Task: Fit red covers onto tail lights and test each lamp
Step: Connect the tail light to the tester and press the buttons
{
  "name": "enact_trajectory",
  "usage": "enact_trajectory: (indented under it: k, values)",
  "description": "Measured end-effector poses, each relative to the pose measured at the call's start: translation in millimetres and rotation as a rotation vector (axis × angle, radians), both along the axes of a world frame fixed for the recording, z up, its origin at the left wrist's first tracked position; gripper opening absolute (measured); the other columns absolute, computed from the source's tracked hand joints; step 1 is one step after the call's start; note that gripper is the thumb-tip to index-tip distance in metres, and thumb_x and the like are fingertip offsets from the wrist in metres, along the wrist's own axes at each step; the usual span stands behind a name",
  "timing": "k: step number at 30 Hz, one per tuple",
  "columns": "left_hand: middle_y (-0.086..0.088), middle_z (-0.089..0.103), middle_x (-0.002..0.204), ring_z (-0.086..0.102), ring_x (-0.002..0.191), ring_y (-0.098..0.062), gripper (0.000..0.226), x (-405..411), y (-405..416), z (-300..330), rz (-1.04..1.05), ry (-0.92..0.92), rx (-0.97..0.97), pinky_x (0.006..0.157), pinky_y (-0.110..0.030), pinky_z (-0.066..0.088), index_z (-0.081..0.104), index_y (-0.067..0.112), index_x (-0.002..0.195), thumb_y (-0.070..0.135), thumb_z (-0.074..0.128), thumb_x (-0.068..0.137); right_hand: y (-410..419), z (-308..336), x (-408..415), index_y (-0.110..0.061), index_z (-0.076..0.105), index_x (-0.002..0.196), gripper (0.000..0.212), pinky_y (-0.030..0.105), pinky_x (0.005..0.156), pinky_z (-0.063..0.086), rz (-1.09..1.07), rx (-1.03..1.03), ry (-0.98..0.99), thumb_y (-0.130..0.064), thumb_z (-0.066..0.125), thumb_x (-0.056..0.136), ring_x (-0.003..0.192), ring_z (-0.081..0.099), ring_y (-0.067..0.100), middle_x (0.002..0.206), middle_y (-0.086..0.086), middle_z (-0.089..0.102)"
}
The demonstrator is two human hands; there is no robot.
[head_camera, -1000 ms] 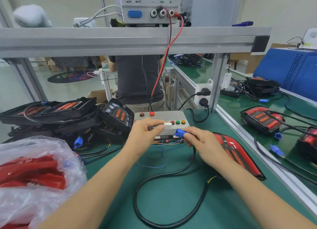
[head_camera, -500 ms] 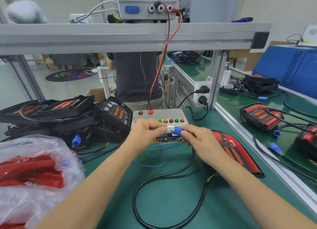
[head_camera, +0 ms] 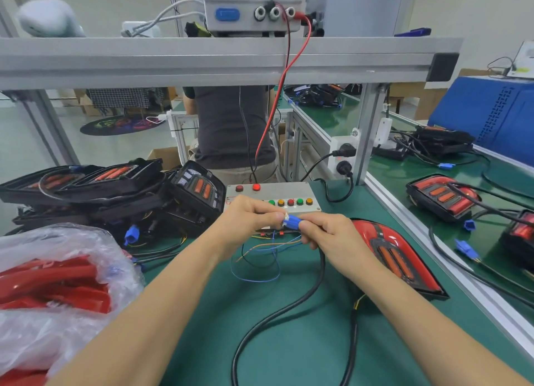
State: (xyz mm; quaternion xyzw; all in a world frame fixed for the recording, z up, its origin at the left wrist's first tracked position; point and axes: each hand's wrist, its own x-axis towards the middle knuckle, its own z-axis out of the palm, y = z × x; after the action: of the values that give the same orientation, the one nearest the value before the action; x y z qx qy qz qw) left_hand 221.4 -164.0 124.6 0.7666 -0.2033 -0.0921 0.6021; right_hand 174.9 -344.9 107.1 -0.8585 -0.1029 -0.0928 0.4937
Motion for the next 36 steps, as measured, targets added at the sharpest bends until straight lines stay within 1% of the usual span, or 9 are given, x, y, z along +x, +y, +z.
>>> enact_trajectory:
  k: [4,7,10,12,15,19,27,32,36]
  values:
    - [0.006,0.062,0.068,0.051,0.064,0.002,0.019,-3,1,1,0.023,-0.007,0.053,0.067,-0.012,0.038,0.074,-0.002,0.093,0.012,0.060,0.091,9,-8,0,-0.024,0.069,0.084,0.026,0.012,0.058,0.041,-0.053,0.104,0.017,-0.007,0.053,0.097,0.047,0.048,-0.001,0.060,-0.007,0.058]
    - [0.005,0.063,0.102,0.056,0.100,-0.005,0.026,-12,-7,5,0.040,-0.068,0.154,0.091,-0.022,0.038,0.070,0.010,0.109,0.026,0.063,0.090,11,-8,4,-0.026,0.065,0.074,0.031,0.012,0.055,0.040,-0.137,0.119,-0.001,-0.008,0.053,0.097,0.044,0.049,-0.001,0.059,-0.006,0.059]
    - [0.015,0.029,0.144,0.019,0.137,-0.006,0.090,-26,-11,0,0.198,-0.446,0.630,0.113,-0.034,0.009,0.037,0.034,0.143,0.065,0.060,0.061,7,1,15,-0.014,0.065,0.073,0.026,0.024,0.064,0.046,-0.328,0.063,-0.075,-0.011,0.051,0.096,0.051,0.058,0.002,0.061,-0.003,0.063]
    - [0.010,0.022,0.151,0.010,0.142,-0.013,0.101,-40,-7,-6,0.202,-0.747,0.766,0.115,-0.047,0.001,0.035,0.035,0.142,0.069,0.060,0.050,-3,6,25,-0.010,0.067,0.079,0.026,0.032,0.074,0.049,-0.481,-0.023,-0.093,-0.016,0.049,0.096,0.070,0.066,0.017,0.071,0.002,0.069]
    - [0.007,0.047,0.124,0.033,0.124,-0.019,0.076,-50,9,-25,-0.054,-0.879,1.052,0.103,-0.041,0.019,0.057,0.031,0.115,0.073,0.063,0.052,-20,5,32,-0.014,0.067,0.092,0.027,0.036,0.081,0.043,-0.596,-0.352,-0.043,-0.024,0.042,0.098,0.090,0.062,0.029,0.087,0.004,0.071]
    - [0.012,0.044,0.091,0.050,0.104,-0.016,0.044,-39,27,-36,-0.125,-0.476,1.248,0.074,-0.027,0.031,0.058,0.031,0.107,0.055,0.066,0.072,-30,-5,30,-0.020,0.062,0.083,0.029,0.035,0.072,0.014,-0.534,-0.736,0.029,-0.026,0.039,0.099,0.082,0.054,0.025,0.077,-0.001,0.063]
    - [0.002,0.064,0.110,0.060,0.105,-0.023,0.023,-1,45,-31,0.104,-0.515,1.458,0.071,-0.026,0.038,0.063,0.027,0.103,0.030,0.062,0.081,-37,-9,14,-0.022,0.060,0.101,0.021,0.040,0.102,0.014,-0.032,-1.209,0.015,-0.028,0.040,0.100,0.109,0.047,0.021,0.105,-0.002,0.064]
    - [0.001,0.065,0.107,0.062,0.102,-0.025,0.023,8,54,-45,0.370,-0.647,1.464,0.073,-0.031,0.044,0.054,0.020,0.102,0.040,0.054,0.090,-28,-15,-3,-0.020,0.059,0.102,0.019,0.041,0.101,0.018,-0.041,-1.291,-0.041,-0.022,0.040,0.097,0.106,0.048,0.024,0.105,-0.001,0.064]
    - [0.003,0.067,0.096,0.062,0.095,-0.022,0.017,11,52,-47,0.340,-0.519,1.299,0.069,-0.029,0.041,0.056,0.025,0.084,0.042,0.060,0.083,-22,-7,-7,-0.020,0.056,0.111,0.023,0.040,0.099,0.023,-0.388,-1.111,-0.120,-0.026,0.047,0.090,0.109,0.051,0.026,0.113,0.002,0.060]
